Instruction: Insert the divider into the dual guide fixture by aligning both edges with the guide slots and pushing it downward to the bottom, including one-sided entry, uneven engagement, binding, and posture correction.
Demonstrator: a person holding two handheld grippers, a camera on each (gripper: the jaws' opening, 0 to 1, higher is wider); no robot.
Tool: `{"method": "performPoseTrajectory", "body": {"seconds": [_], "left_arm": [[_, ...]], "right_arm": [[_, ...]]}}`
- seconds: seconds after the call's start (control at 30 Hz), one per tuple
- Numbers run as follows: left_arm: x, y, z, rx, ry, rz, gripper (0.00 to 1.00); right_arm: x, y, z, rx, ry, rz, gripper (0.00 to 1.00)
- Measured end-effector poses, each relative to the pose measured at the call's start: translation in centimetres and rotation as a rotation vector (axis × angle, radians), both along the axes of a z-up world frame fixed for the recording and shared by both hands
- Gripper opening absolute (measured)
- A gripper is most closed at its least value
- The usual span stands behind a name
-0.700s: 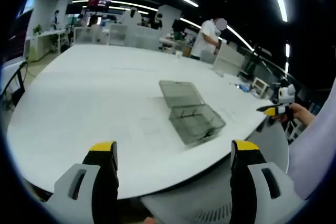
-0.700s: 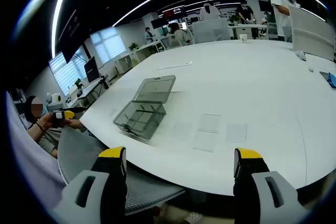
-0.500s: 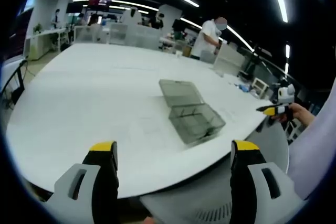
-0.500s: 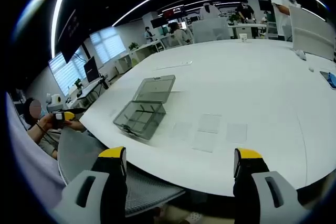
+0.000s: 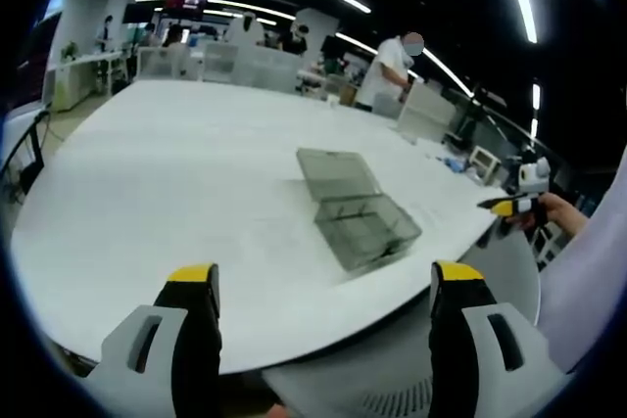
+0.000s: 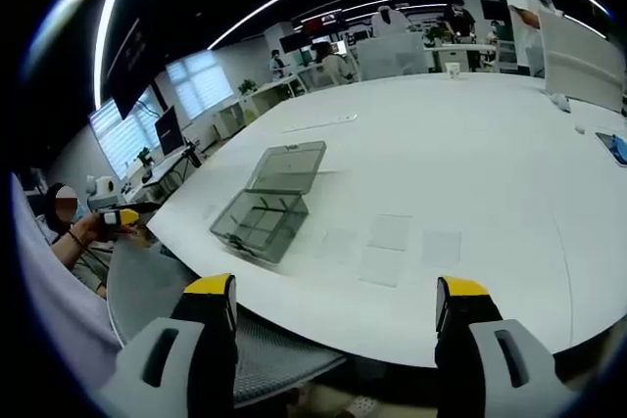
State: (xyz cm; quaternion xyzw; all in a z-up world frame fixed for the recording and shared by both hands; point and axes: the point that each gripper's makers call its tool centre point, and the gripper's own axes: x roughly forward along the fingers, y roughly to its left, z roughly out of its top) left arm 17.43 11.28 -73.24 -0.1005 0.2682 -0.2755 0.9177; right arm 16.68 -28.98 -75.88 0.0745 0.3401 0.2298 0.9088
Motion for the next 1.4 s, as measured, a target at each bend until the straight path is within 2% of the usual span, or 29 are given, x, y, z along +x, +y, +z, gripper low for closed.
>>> {"method": "performPoseTrajectory", "body": {"seconds": [0.47,1.0,1.4], "left_arm": [[0.4,0.0,0.6,0.005,-0.013,-0.006,0.86],[0.3,-0.1,0.5,0.003,-0.001,-0.006,0.85],[-0.3,-0.7,0.4,0.012,0.015,-0.023,0.84]], "right_arm": [[0.3,0.0,0.3,0.003,-0.008,-0.004,0.81],[0.6,-0.3,0.3,0.008,0.001,0.002,0.81],[-0.6,-0.4,0.3,0.017,0.007,-0.002,0.8]]}}
